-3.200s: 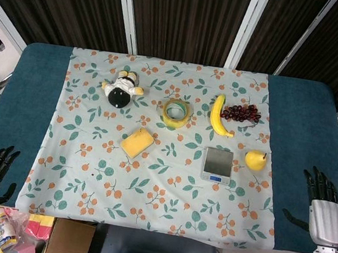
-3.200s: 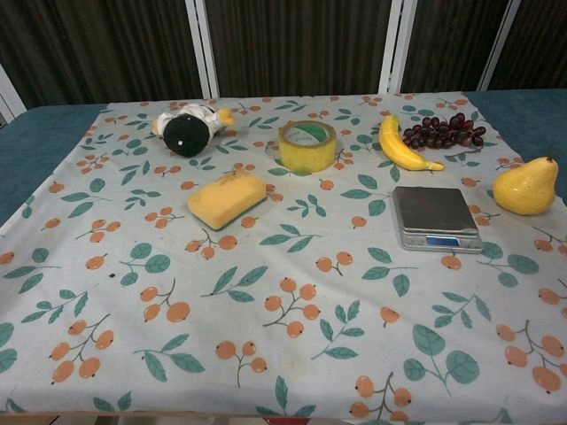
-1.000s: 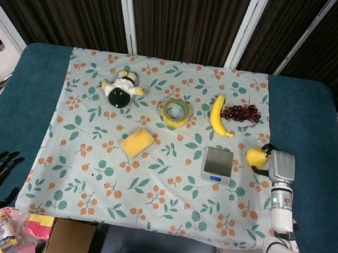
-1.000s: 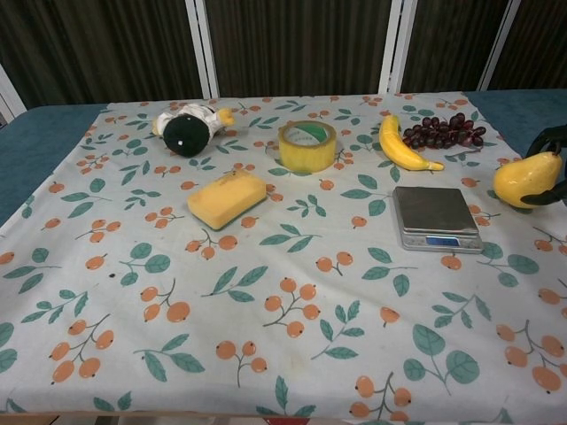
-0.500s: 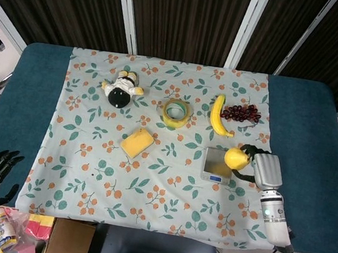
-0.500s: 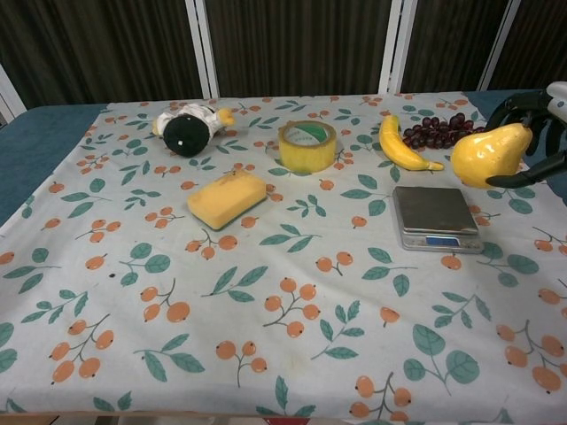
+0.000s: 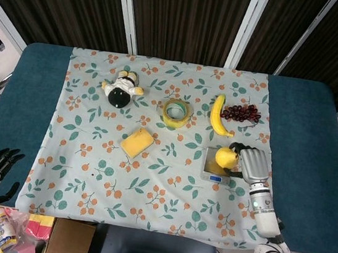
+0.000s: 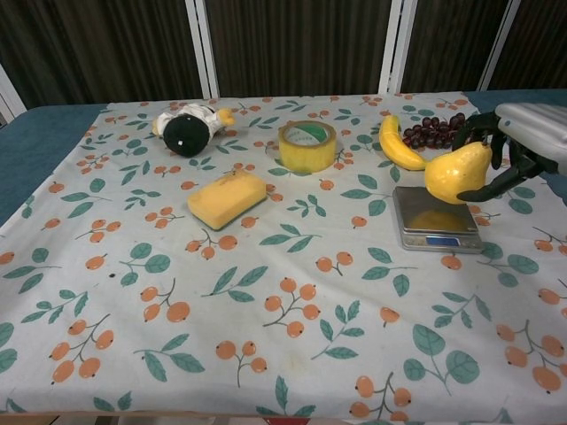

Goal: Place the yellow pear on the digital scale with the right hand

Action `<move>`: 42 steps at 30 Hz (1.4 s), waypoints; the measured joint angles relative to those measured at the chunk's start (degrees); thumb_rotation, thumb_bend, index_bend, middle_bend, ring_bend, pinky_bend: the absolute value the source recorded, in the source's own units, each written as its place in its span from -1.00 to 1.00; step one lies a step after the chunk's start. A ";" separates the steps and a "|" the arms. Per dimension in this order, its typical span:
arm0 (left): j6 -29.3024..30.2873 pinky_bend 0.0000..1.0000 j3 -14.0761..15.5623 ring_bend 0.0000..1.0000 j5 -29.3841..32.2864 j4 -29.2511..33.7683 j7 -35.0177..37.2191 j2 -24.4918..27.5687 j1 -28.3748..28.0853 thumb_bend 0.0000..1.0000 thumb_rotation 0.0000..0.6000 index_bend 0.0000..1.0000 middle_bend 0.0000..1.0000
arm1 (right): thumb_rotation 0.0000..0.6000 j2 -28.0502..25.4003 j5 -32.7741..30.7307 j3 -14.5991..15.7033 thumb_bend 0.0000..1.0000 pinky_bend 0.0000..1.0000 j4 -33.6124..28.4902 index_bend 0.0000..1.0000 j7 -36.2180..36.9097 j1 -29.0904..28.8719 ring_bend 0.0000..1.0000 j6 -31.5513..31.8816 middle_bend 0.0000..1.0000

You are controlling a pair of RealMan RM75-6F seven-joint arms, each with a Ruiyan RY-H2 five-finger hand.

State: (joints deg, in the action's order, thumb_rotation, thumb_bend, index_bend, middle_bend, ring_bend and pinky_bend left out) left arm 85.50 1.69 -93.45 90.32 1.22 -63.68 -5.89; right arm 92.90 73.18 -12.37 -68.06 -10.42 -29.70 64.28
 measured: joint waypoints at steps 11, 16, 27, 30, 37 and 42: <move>0.40 -0.35 -0.18 -0.82 0.07 -0.17 0.36 -0.02 0.02 -0.20 1.00 -0.65 -0.76 | 1.00 1.01 -1.53 0.33 -0.26 0.16 1.35 -0.03 0.61 -1.48 -0.18 -3.51 -0.08; 0.31 -0.35 0.05 -0.82 -0.20 -0.18 0.49 0.05 0.01 -0.20 1.00 -0.65 -0.76 | 1.00 -0.74 -3.37 0.62 -0.26 0.03 -1.38 -0.45 -1.58 -1.08 -0.42 -4.56 -0.30; 0.00 -0.35 0.14 -0.82 -0.28 0.08 -0.52 -0.15 -0.14 -0.20 1.00 -0.65 -0.76 | 1.00 -6.65 -5.27 1.71 -0.36 -0.21 -9.80 -1.00 -3.62 0.13 -0.83 -5.60 -0.76; 0.31 -0.35 0.09 -0.82 -0.26 0.07 -0.66 -0.13 -0.03 -0.20 1.00 -0.65 -0.76 | 1.00 -8.35 -3.48 2.15 -0.38 -0.22 -11.63 -1.00 -1.37 1.12 -0.83 -3.96 -0.76; 0.31 -0.35 -0.27 -0.82 0.17 -0.07 -0.91 -0.35 -0.10 -0.20 1.00 -0.65 -0.76 | 1.00 -13.69 0.03 3.57 -0.38 -0.31 -16.74 -1.00 1.92 4.59 -0.86 0.95 -0.77; 0.92 -0.35 -0.18 -0.82 0.61 0.37 -1.57 0.11 0.50 -0.20 1.00 -0.65 -0.77 | 1.00 -18.97 1.32 6.25 -0.38 -0.44 -21.43 -1.00 0.88 11.37 -0.97 9.70 -0.87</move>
State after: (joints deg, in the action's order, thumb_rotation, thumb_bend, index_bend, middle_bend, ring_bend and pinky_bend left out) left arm 86.42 1.51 -92.84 90.69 -0.36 -63.57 -5.39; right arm 73.93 74.49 -6.12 -89.49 -9.54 -18.32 73.97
